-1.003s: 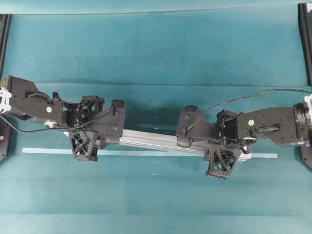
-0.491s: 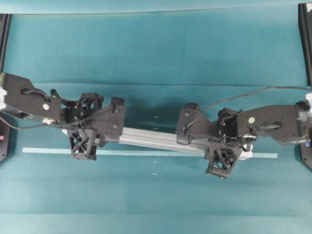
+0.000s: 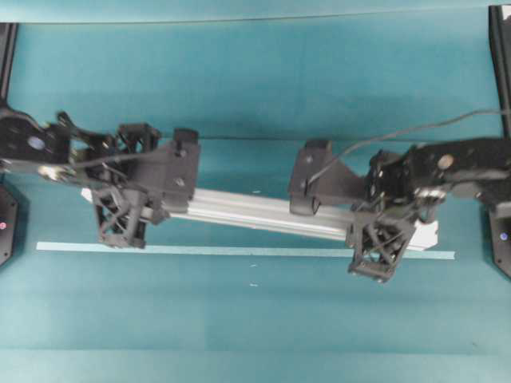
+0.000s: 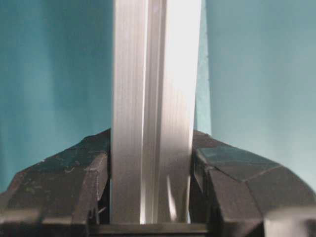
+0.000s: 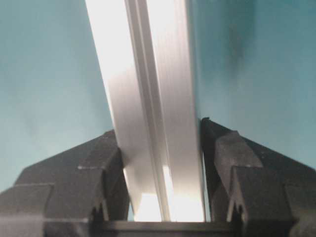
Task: Lift the metal rail with both hands.
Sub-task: 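Lift the rail with both grippers and carry it toward the back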
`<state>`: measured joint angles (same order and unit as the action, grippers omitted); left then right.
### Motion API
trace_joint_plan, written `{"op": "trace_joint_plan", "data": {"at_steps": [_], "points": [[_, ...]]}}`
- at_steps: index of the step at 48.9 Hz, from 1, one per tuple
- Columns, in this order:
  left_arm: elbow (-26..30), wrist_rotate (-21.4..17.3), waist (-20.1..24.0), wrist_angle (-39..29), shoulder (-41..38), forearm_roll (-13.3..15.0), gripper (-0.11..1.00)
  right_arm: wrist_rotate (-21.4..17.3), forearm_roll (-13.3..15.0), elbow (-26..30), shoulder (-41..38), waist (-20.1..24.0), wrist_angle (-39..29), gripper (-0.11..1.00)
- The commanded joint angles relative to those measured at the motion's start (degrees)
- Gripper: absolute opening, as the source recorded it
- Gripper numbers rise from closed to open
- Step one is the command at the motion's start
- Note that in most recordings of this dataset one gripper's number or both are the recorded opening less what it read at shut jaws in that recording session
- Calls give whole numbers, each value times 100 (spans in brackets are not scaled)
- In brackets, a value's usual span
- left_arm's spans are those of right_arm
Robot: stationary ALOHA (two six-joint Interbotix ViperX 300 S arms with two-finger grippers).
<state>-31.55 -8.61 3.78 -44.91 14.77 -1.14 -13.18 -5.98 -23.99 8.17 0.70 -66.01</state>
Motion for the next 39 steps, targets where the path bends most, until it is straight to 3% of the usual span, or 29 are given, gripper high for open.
{"op": "trace_joint_plan", "data": {"at_steps": [1, 11, 39], "points": [[519, -9, 9, -352, 316, -9, 33, -105, -70, 475, 79, -62, -352, 41], [1266, -18, 18, -1248, 554, -9, 33, -114, -62, 1222, 79, -105, -1134, 41], [2804, -26, 26, -2391, 466, -18, 33, -167, -62, 2988, -9, -141, -2874, 41]]}}
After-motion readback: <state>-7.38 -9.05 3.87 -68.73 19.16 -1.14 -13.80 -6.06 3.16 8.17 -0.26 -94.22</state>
